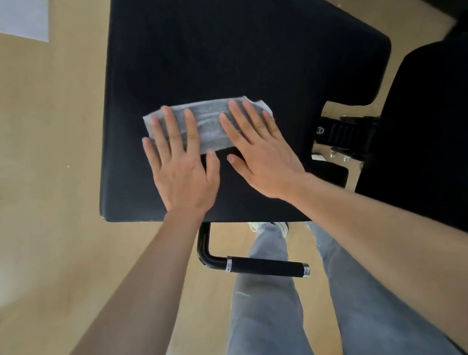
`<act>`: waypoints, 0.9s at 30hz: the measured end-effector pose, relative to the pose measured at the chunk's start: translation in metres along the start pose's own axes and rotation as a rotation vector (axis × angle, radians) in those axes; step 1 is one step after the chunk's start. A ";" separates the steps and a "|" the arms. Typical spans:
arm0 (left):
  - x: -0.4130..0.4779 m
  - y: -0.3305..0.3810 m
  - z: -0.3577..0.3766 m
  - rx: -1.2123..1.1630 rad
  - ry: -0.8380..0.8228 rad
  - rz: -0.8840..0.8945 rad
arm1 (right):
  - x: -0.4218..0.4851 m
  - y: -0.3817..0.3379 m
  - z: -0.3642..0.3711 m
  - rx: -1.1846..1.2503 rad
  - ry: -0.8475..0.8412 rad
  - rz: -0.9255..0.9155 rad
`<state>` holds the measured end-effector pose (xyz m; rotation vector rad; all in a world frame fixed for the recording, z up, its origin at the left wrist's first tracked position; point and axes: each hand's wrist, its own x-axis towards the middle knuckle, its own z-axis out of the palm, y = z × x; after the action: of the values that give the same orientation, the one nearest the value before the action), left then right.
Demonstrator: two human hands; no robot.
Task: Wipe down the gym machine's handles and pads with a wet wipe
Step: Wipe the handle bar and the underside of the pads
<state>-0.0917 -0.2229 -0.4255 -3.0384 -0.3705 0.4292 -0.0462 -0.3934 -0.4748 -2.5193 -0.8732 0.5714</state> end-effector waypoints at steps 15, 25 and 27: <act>-0.068 0.000 0.024 0.036 -0.079 0.204 | -0.089 -0.031 0.054 0.047 -0.109 0.191; -0.060 -0.087 0.003 0.040 0.003 0.025 | -0.025 -0.101 0.047 0.024 0.036 0.046; -0.062 -0.079 0.008 0.074 0.004 0.098 | -0.038 -0.095 0.055 0.021 0.059 0.095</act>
<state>-0.1703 -0.1613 -0.4102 -2.9938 -0.2019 0.4320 -0.1470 -0.3369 -0.4639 -2.5552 -0.7261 0.5303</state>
